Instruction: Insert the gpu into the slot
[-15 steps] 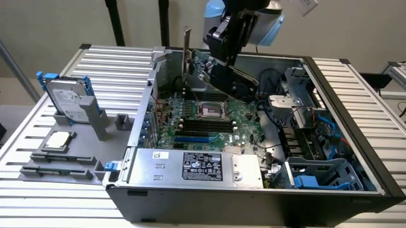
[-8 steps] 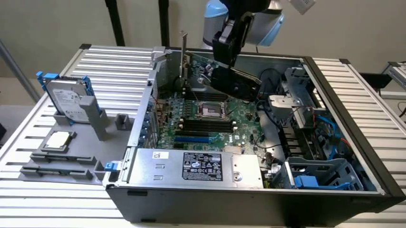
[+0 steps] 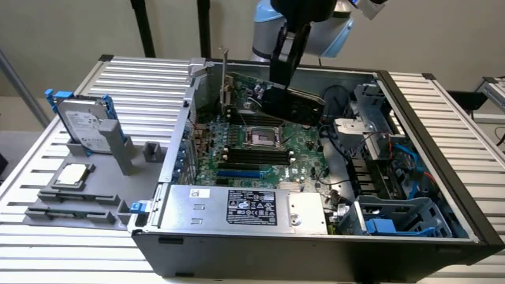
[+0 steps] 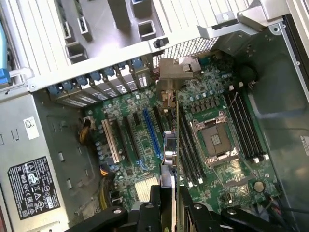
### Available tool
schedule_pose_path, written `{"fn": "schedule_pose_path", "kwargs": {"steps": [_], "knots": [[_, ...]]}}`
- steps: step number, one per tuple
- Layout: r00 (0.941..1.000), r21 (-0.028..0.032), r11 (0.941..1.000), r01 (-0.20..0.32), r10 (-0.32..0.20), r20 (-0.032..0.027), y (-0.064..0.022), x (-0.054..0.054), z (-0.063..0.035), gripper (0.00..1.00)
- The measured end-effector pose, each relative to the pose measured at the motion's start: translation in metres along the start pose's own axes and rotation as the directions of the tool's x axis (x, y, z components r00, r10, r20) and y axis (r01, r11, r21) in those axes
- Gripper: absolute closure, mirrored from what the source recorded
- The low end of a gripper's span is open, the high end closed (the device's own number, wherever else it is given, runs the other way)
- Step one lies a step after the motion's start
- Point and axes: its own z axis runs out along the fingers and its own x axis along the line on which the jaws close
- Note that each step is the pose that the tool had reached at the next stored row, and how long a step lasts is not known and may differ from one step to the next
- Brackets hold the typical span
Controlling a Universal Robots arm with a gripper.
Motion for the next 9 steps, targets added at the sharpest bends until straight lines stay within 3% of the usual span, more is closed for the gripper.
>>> {"fn": "schedule_pose_path", "kwargs": {"steps": [5,9], "knots": [[0.9957,-0.0046,0.9957,0.092,-0.092,0.01,-0.0002,0.0001,0.0043,0.74],[0.987,-0.0067,0.987,0.16,-0.16,0.0098,0.0,0.0003,0.0103,0.74]]}}
